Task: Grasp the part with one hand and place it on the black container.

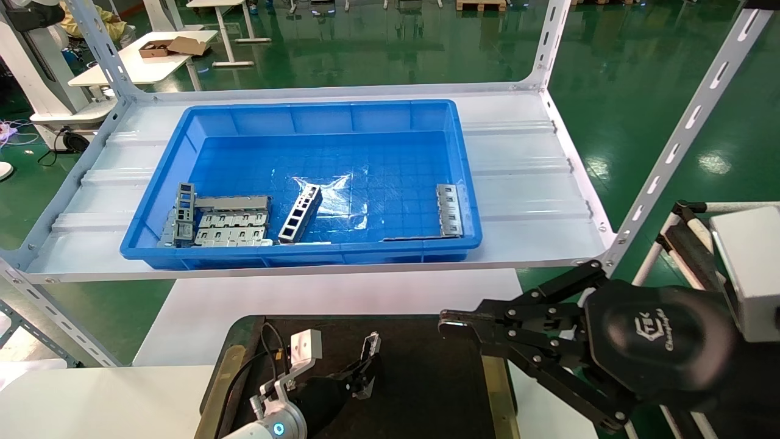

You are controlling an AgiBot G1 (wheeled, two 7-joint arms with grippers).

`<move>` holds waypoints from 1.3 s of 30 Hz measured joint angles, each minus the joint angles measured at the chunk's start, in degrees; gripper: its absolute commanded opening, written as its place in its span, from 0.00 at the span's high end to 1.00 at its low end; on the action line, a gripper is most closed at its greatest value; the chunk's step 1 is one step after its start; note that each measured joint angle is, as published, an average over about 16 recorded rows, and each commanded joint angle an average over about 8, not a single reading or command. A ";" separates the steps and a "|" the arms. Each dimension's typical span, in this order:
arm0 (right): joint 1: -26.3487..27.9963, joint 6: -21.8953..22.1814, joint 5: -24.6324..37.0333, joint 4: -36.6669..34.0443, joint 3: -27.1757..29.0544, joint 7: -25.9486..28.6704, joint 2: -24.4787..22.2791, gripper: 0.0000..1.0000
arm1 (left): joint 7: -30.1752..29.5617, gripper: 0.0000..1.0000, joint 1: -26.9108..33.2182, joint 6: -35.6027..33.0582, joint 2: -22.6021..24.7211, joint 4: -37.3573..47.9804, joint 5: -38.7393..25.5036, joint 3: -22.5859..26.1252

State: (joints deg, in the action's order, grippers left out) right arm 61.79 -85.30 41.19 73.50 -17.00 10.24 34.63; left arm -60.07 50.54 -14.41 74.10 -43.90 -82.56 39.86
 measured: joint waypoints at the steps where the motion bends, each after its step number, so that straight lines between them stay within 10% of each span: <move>1: 0.00 0.00 0.00 0.00 0.00 0.00 0.00 1.00 | 0.21 1.00 0.02 -0.04 0.10 0.22 0.15 -0.11; 5: 0.00 0.01 -0.01 0.00 -0.02 -0.01 -0.01 0.94 | 1.18 0.91 0.06 -0.22 0.50 1.10 0.81 -0.60; 13: 0.01 0.02 -0.03 0.00 -0.04 -0.02 -0.02 0.00 | 3.56 0.00 -0.07 -0.78 1.12 2.49 2.45 -1.80; 39: 0.03 0.05 -0.08 0.00 -0.12 -0.06 -0.05 0.00 | 16.82 0.00 -0.57 -12.19 -4.03 -2.60 9.60 -7.14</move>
State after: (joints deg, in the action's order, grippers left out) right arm 61.82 -85.24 41.11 73.50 -17.12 10.18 34.58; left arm -43.25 49.97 -26.60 70.06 -46.50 -72.97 32.72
